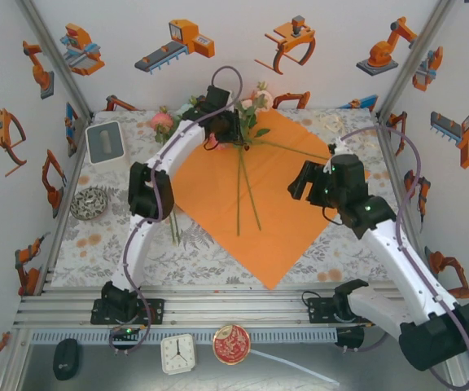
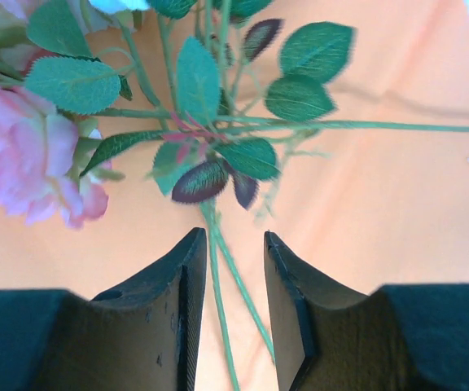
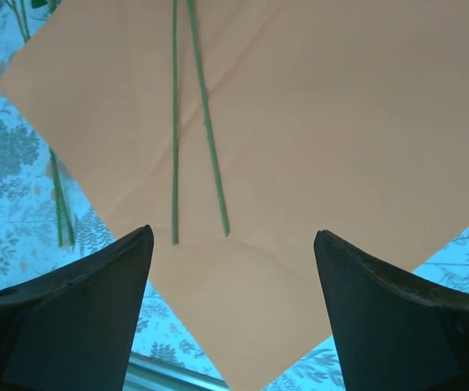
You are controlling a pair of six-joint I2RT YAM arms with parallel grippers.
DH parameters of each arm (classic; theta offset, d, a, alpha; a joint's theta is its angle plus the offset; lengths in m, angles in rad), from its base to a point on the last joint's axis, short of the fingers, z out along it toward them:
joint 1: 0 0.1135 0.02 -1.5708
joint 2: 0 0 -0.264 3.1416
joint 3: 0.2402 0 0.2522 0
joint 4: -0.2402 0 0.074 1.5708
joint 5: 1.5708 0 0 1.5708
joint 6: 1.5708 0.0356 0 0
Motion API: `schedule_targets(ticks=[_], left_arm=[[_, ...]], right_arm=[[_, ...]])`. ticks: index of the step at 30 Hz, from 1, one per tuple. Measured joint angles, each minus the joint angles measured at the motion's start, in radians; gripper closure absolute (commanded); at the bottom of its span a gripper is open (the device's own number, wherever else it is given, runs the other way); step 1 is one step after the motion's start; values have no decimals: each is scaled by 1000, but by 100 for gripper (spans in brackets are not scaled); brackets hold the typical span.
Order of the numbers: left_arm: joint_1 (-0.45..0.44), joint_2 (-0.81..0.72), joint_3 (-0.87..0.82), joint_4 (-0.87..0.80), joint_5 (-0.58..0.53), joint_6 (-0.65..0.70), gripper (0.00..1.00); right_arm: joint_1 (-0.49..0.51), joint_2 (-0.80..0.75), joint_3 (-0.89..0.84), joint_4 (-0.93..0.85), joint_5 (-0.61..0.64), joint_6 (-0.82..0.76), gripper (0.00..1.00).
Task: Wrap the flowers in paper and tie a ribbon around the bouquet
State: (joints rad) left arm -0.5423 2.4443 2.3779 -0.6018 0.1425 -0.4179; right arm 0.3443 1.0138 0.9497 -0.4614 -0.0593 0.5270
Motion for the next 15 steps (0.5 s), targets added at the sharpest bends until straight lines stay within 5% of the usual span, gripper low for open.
schedule_targets(ticks=[5,11,15], left_arm=[[-18,-303,-260,59,12,42,59],[-77,-920,-1012,386,29,84,51],[-120,-1177,-1297,456,18,126,39]], right_arm=[[-56,215,182,-6,-27,-238,20],[-69,641,511,-67,-17,-604,19],[-73,904,698,-116,12,-790,19]])
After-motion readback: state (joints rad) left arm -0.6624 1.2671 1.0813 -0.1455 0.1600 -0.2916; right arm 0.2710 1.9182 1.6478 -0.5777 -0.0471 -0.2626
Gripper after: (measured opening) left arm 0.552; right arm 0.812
